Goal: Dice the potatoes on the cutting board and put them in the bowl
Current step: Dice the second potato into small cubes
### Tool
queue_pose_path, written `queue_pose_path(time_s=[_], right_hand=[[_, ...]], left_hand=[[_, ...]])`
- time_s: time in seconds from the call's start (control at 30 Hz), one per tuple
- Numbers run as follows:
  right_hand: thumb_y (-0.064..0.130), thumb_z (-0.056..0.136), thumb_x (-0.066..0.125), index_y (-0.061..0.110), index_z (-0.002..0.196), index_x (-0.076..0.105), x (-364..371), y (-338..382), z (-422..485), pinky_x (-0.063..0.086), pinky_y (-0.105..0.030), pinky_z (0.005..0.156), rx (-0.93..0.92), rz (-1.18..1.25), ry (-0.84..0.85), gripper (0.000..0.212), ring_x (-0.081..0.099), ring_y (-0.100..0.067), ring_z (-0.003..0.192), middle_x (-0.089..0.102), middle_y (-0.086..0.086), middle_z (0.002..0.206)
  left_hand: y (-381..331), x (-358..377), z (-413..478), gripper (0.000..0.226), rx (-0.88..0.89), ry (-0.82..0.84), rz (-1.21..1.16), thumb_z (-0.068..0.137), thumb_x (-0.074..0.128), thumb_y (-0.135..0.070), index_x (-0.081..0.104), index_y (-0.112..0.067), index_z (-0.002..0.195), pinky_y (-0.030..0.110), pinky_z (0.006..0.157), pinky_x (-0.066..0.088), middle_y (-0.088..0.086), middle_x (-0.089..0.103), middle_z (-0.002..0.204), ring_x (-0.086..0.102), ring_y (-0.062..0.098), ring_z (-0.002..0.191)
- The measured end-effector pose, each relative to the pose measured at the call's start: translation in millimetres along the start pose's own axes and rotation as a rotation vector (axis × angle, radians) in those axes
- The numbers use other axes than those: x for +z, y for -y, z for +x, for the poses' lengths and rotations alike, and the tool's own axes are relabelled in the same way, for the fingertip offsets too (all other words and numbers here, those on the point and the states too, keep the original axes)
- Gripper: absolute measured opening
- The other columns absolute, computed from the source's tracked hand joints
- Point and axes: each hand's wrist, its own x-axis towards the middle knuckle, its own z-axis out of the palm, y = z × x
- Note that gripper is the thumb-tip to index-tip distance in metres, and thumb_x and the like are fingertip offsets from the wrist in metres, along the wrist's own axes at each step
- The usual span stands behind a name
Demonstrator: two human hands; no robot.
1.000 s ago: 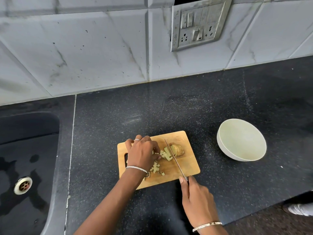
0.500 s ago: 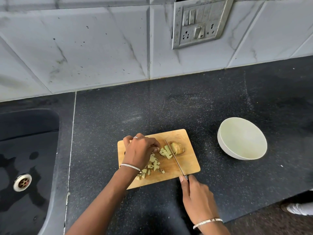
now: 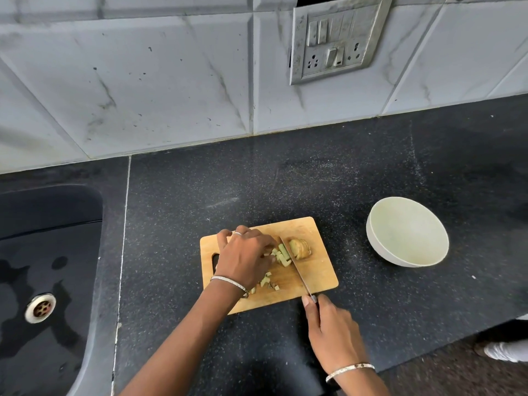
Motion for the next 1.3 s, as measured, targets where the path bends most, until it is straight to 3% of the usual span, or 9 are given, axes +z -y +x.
queue_pose_path(time_s=[0.1, 0.3, 0.47, 0.63, 0.8, 0.97, 1.13, 1.23, 1.3], right_hand=[[0.051, 0.100, 0.024, 0.027, 0.086, 0.041, 6.2, 1.5, -0.6, 0.037, -0.037, 0.064, -0.001, 0.018, 0.024, 0.032, 0.062, -0.026, 0.088, 0.061, 0.003, 0.084], [0.052, 0.099, 0.027, 0.028, 0.084, 0.041, 9.1, -5.1, 0.0, 0.038, -0.038, 0.062, -0.030, 0.034, 0.022, 0.032, 0.062, -0.026, 0.083, 0.063, 0.003, 0.081], [0.053, 0.099, 0.026, 0.027, 0.084, 0.040, 6.1, -3.1, -3.9, 0.045, -0.038, 0.066, -0.077, 0.029, 0.046, 0.033, 0.061, -0.023, 0.081, 0.059, 0.004, 0.077], [0.056, 0.097, 0.023, 0.027, 0.083, 0.037, 5.2, 2.3, -13.4, 0.039, -0.036, 0.060, -0.125, 0.043, 0.039, 0.035, 0.062, -0.022, 0.075, 0.049, 0.006, 0.066], [0.056, 0.097, 0.023, 0.028, 0.084, 0.037, 2.2, 4.1, -13.2, 0.044, -0.038, 0.063, -0.089, 0.053, -0.025, 0.034, 0.062, -0.022, 0.076, 0.055, 0.005, 0.071], [0.054, 0.098, 0.023, 0.028, 0.085, 0.036, 3.4, 1.7, -6.2, 0.043, -0.037, 0.064, -0.069, -0.010, 0.021, 0.032, 0.063, -0.026, 0.083, 0.054, 0.005, 0.075], [0.056, 0.097, 0.024, 0.029, 0.076, 0.033, 2.2, -1.2, -15.5, 0.042, -0.033, 0.059, -0.104, 0.029, 0.070, 0.036, 0.055, -0.017, 0.065, 0.056, 0.004, 0.071], [0.059, 0.094, 0.017, 0.030, 0.076, 0.031, -4.5, -3.1, -21.6, 0.036, -0.027, 0.049, -0.077, 0.016, 0.021, 0.037, 0.046, -0.016, 0.057, 0.054, 0.002, 0.068], [0.063, 0.089, 0.010, 0.029, 0.083, 0.033, -8.8, -4.0, -24.9, 0.036, -0.028, 0.050, -0.049, -0.012, -0.026, 0.042, 0.048, -0.019, 0.059, 0.054, 0.001, 0.068]], left_hand=[[-1.5, 2.0, -0.5, 0.029, 0.004, 0.016, 0.055, 0.079, 0.066, -0.052, 0.064, -0.041, 0.106, 0.041, 0.096, 0.019, -0.019, 0.055, 0.112, 0.043, 0.011, 0.112], [0.6, 4.7, -0.1, 0.016, -0.019, -0.024, 0.017, 0.079, 0.060, -0.046, 0.067, -0.037, 0.091, 0.038, 0.093, 0.018, -0.019, 0.054, 0.105, 0.044, 0.010, 0.105], [6.6, -4.9, -1.1, 0.012, -0.067, -0.084, -0.258, 0.079, 0.057, -0.037, 0.068, -0.037, 0.080, 0.035, 0.089, 0.021, -0.023, 0.059, 0.097, 0.047, 0.004, 0.098], [11.3, -14.3, 1.2, 0.029, -0.145, -0.153, -0.425, 0.078, 0.040, -0.030, 0.067, -0.038, 0.085, 0.040, 0.091, 0.035, -0.021, 0.060, 0.095, 0.048, 0.004, 0.093], [12.1, -16.3, 8.8, 0.036, -0.197, -0.205, -0.499, 0.077, 0.036, -0.024, 0.065, -0.041, 0.088, 0.049, 0.089, 0.043, -0.022, 0.065, 0.093, 0.056, 0.007, 0.091], [7.8, -14.6, 11.5, 0.032, -0.196, -0.189, -0.489, 0.076, 0.038, -0.025, 0.064, -0.042, 0.086, 0.048, 0.085, 0.046, -0.022, 0.066, 0.093, 0.059, 0.006, 0.091], [7.2, -11.8, 12.6, 0.031, -0.189, -0.173, -0.469, 0.081, 0.052, -0.014, 0.065, -0.041, 0.086, 0.046, 0.082, 0.046, -0.021, 0.066, 0.093, 0.054, 0.008, 0.074], [4.8, -10.2, 15.4, 0.031, -0.169, -0.164, -0.457, 0.082, 0.054, -0.013, 0.065, -0.041, 0.089, 0.043, 0.084, 0.044, -0.022, 0.066, 0.094, 0.055, 0.006, 0.079], [0.6, -9.1, 17.3, 0.031, -0.159, -0.158, -0.458, 0.083, 0.054, -0.013, 0.064, -0.041, 0.093, 0.040, 0.085, 0.041, -0.023, 0.065, 0.094, 0.056, 0.005, 0.082]])
